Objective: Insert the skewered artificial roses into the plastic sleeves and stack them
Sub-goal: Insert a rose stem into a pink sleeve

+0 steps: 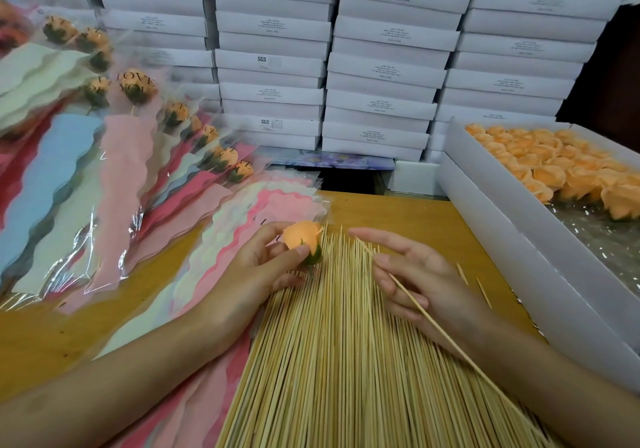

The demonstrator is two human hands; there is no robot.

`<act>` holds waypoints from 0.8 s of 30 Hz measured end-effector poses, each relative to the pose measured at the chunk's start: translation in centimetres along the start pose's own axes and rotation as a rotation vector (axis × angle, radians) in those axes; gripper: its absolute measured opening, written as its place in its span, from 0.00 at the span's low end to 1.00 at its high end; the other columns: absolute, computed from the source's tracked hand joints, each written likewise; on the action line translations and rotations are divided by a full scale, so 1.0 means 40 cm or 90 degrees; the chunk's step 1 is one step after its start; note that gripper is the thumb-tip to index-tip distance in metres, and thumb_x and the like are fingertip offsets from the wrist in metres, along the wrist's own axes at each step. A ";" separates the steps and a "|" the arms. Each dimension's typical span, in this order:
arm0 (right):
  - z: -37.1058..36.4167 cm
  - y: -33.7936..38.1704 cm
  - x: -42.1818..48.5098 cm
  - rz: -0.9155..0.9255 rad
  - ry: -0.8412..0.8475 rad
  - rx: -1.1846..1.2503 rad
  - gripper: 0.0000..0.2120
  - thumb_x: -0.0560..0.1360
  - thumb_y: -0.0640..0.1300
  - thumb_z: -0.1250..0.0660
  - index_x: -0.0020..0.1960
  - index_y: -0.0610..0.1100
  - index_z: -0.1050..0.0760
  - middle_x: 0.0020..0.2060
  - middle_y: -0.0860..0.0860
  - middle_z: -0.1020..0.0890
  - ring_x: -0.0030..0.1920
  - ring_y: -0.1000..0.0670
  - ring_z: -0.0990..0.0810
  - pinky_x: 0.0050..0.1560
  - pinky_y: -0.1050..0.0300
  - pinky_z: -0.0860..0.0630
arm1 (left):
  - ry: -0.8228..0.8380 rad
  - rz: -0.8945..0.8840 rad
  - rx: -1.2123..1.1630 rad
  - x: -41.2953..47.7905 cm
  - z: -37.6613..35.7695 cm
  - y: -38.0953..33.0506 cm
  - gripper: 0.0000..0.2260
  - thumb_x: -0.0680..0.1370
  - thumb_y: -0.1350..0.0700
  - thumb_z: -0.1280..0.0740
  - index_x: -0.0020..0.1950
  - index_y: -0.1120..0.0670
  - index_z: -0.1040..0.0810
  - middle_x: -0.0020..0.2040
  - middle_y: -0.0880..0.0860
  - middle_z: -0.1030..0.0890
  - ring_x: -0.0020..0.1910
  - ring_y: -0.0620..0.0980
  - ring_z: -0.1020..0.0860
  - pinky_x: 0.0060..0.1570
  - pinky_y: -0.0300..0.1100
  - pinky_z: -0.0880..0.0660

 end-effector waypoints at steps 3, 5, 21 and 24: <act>-0.020 -0.014 -0.004 -0.033 0.057 -0.041 0.17 0.76 0.41 0.36 0.63 0.48 0.21 0.29 0.51 0.25 0.21 0.59 0.36 0.20 0.69 0.36 | -0.006 -0.006 -0.020 -0.001 0.001 -0.005 0.15 0.69 0.51 0.29 0.55 0.51 0.20 0.48 0.57 0.18 0.47 0.49 0.20 0.47 0.38 0.20; -0.028 -0.023 -0.006 -0.050 0.075 -0.054 0.17 0.76 0.42 0.36 0.64 0.48 0.22 0.30 0.51 0.25 0.22 0.59 0.36 0.21 0.69 0.36 | -0.006 -0.016 -0.026 0.000 0.002 -0.009 0.17 0.70 0.53 0.30 0.58 0.55 0.23 0.50 0.57 0.18 0.49 0.51 0.19 0.48 0.39 0.20; -0.051 -0.047 -0.010 -0.118 0.140 -0.100 0.17 0.77 0.42 0.37 0.65 0.45 0.23 0.30 0.52 0.26 0.23 0.59 0.38 0.25 0.62 0.44 | 0.003 -0.016 -0.049 -0.001 -0.002 -0.015 0.21 0.71 0.59 0.31 0.63 0.60 0.28 0.54 0.62 0.18 0.57 0.59 0.19 0.56 0.46 0.21; -0.051 -0.049 -0.010 -0.114 0.145 -0.103 0.16 0.78 0.42 0.37 0.65 0.45 0.23 0.30 0.52 0.25 0.23 0.60 0.38 0.26 0.62 0.44 | 0.000 -0.016 -0.044 -0.001 0.000 -0.015 0.20 0.72 0.59 0.31 0.62 0.59 0.28 0.53 0.61 0.17 0.56 0.58 0.19 0.55 0.45 0.20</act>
Point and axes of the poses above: each hand's wrist, its own x-axis towards the middle knuckle, its own z-axis out of the back of the hand, y = z × x, the point moved 8 cm from there along x, towards the middle knuckle
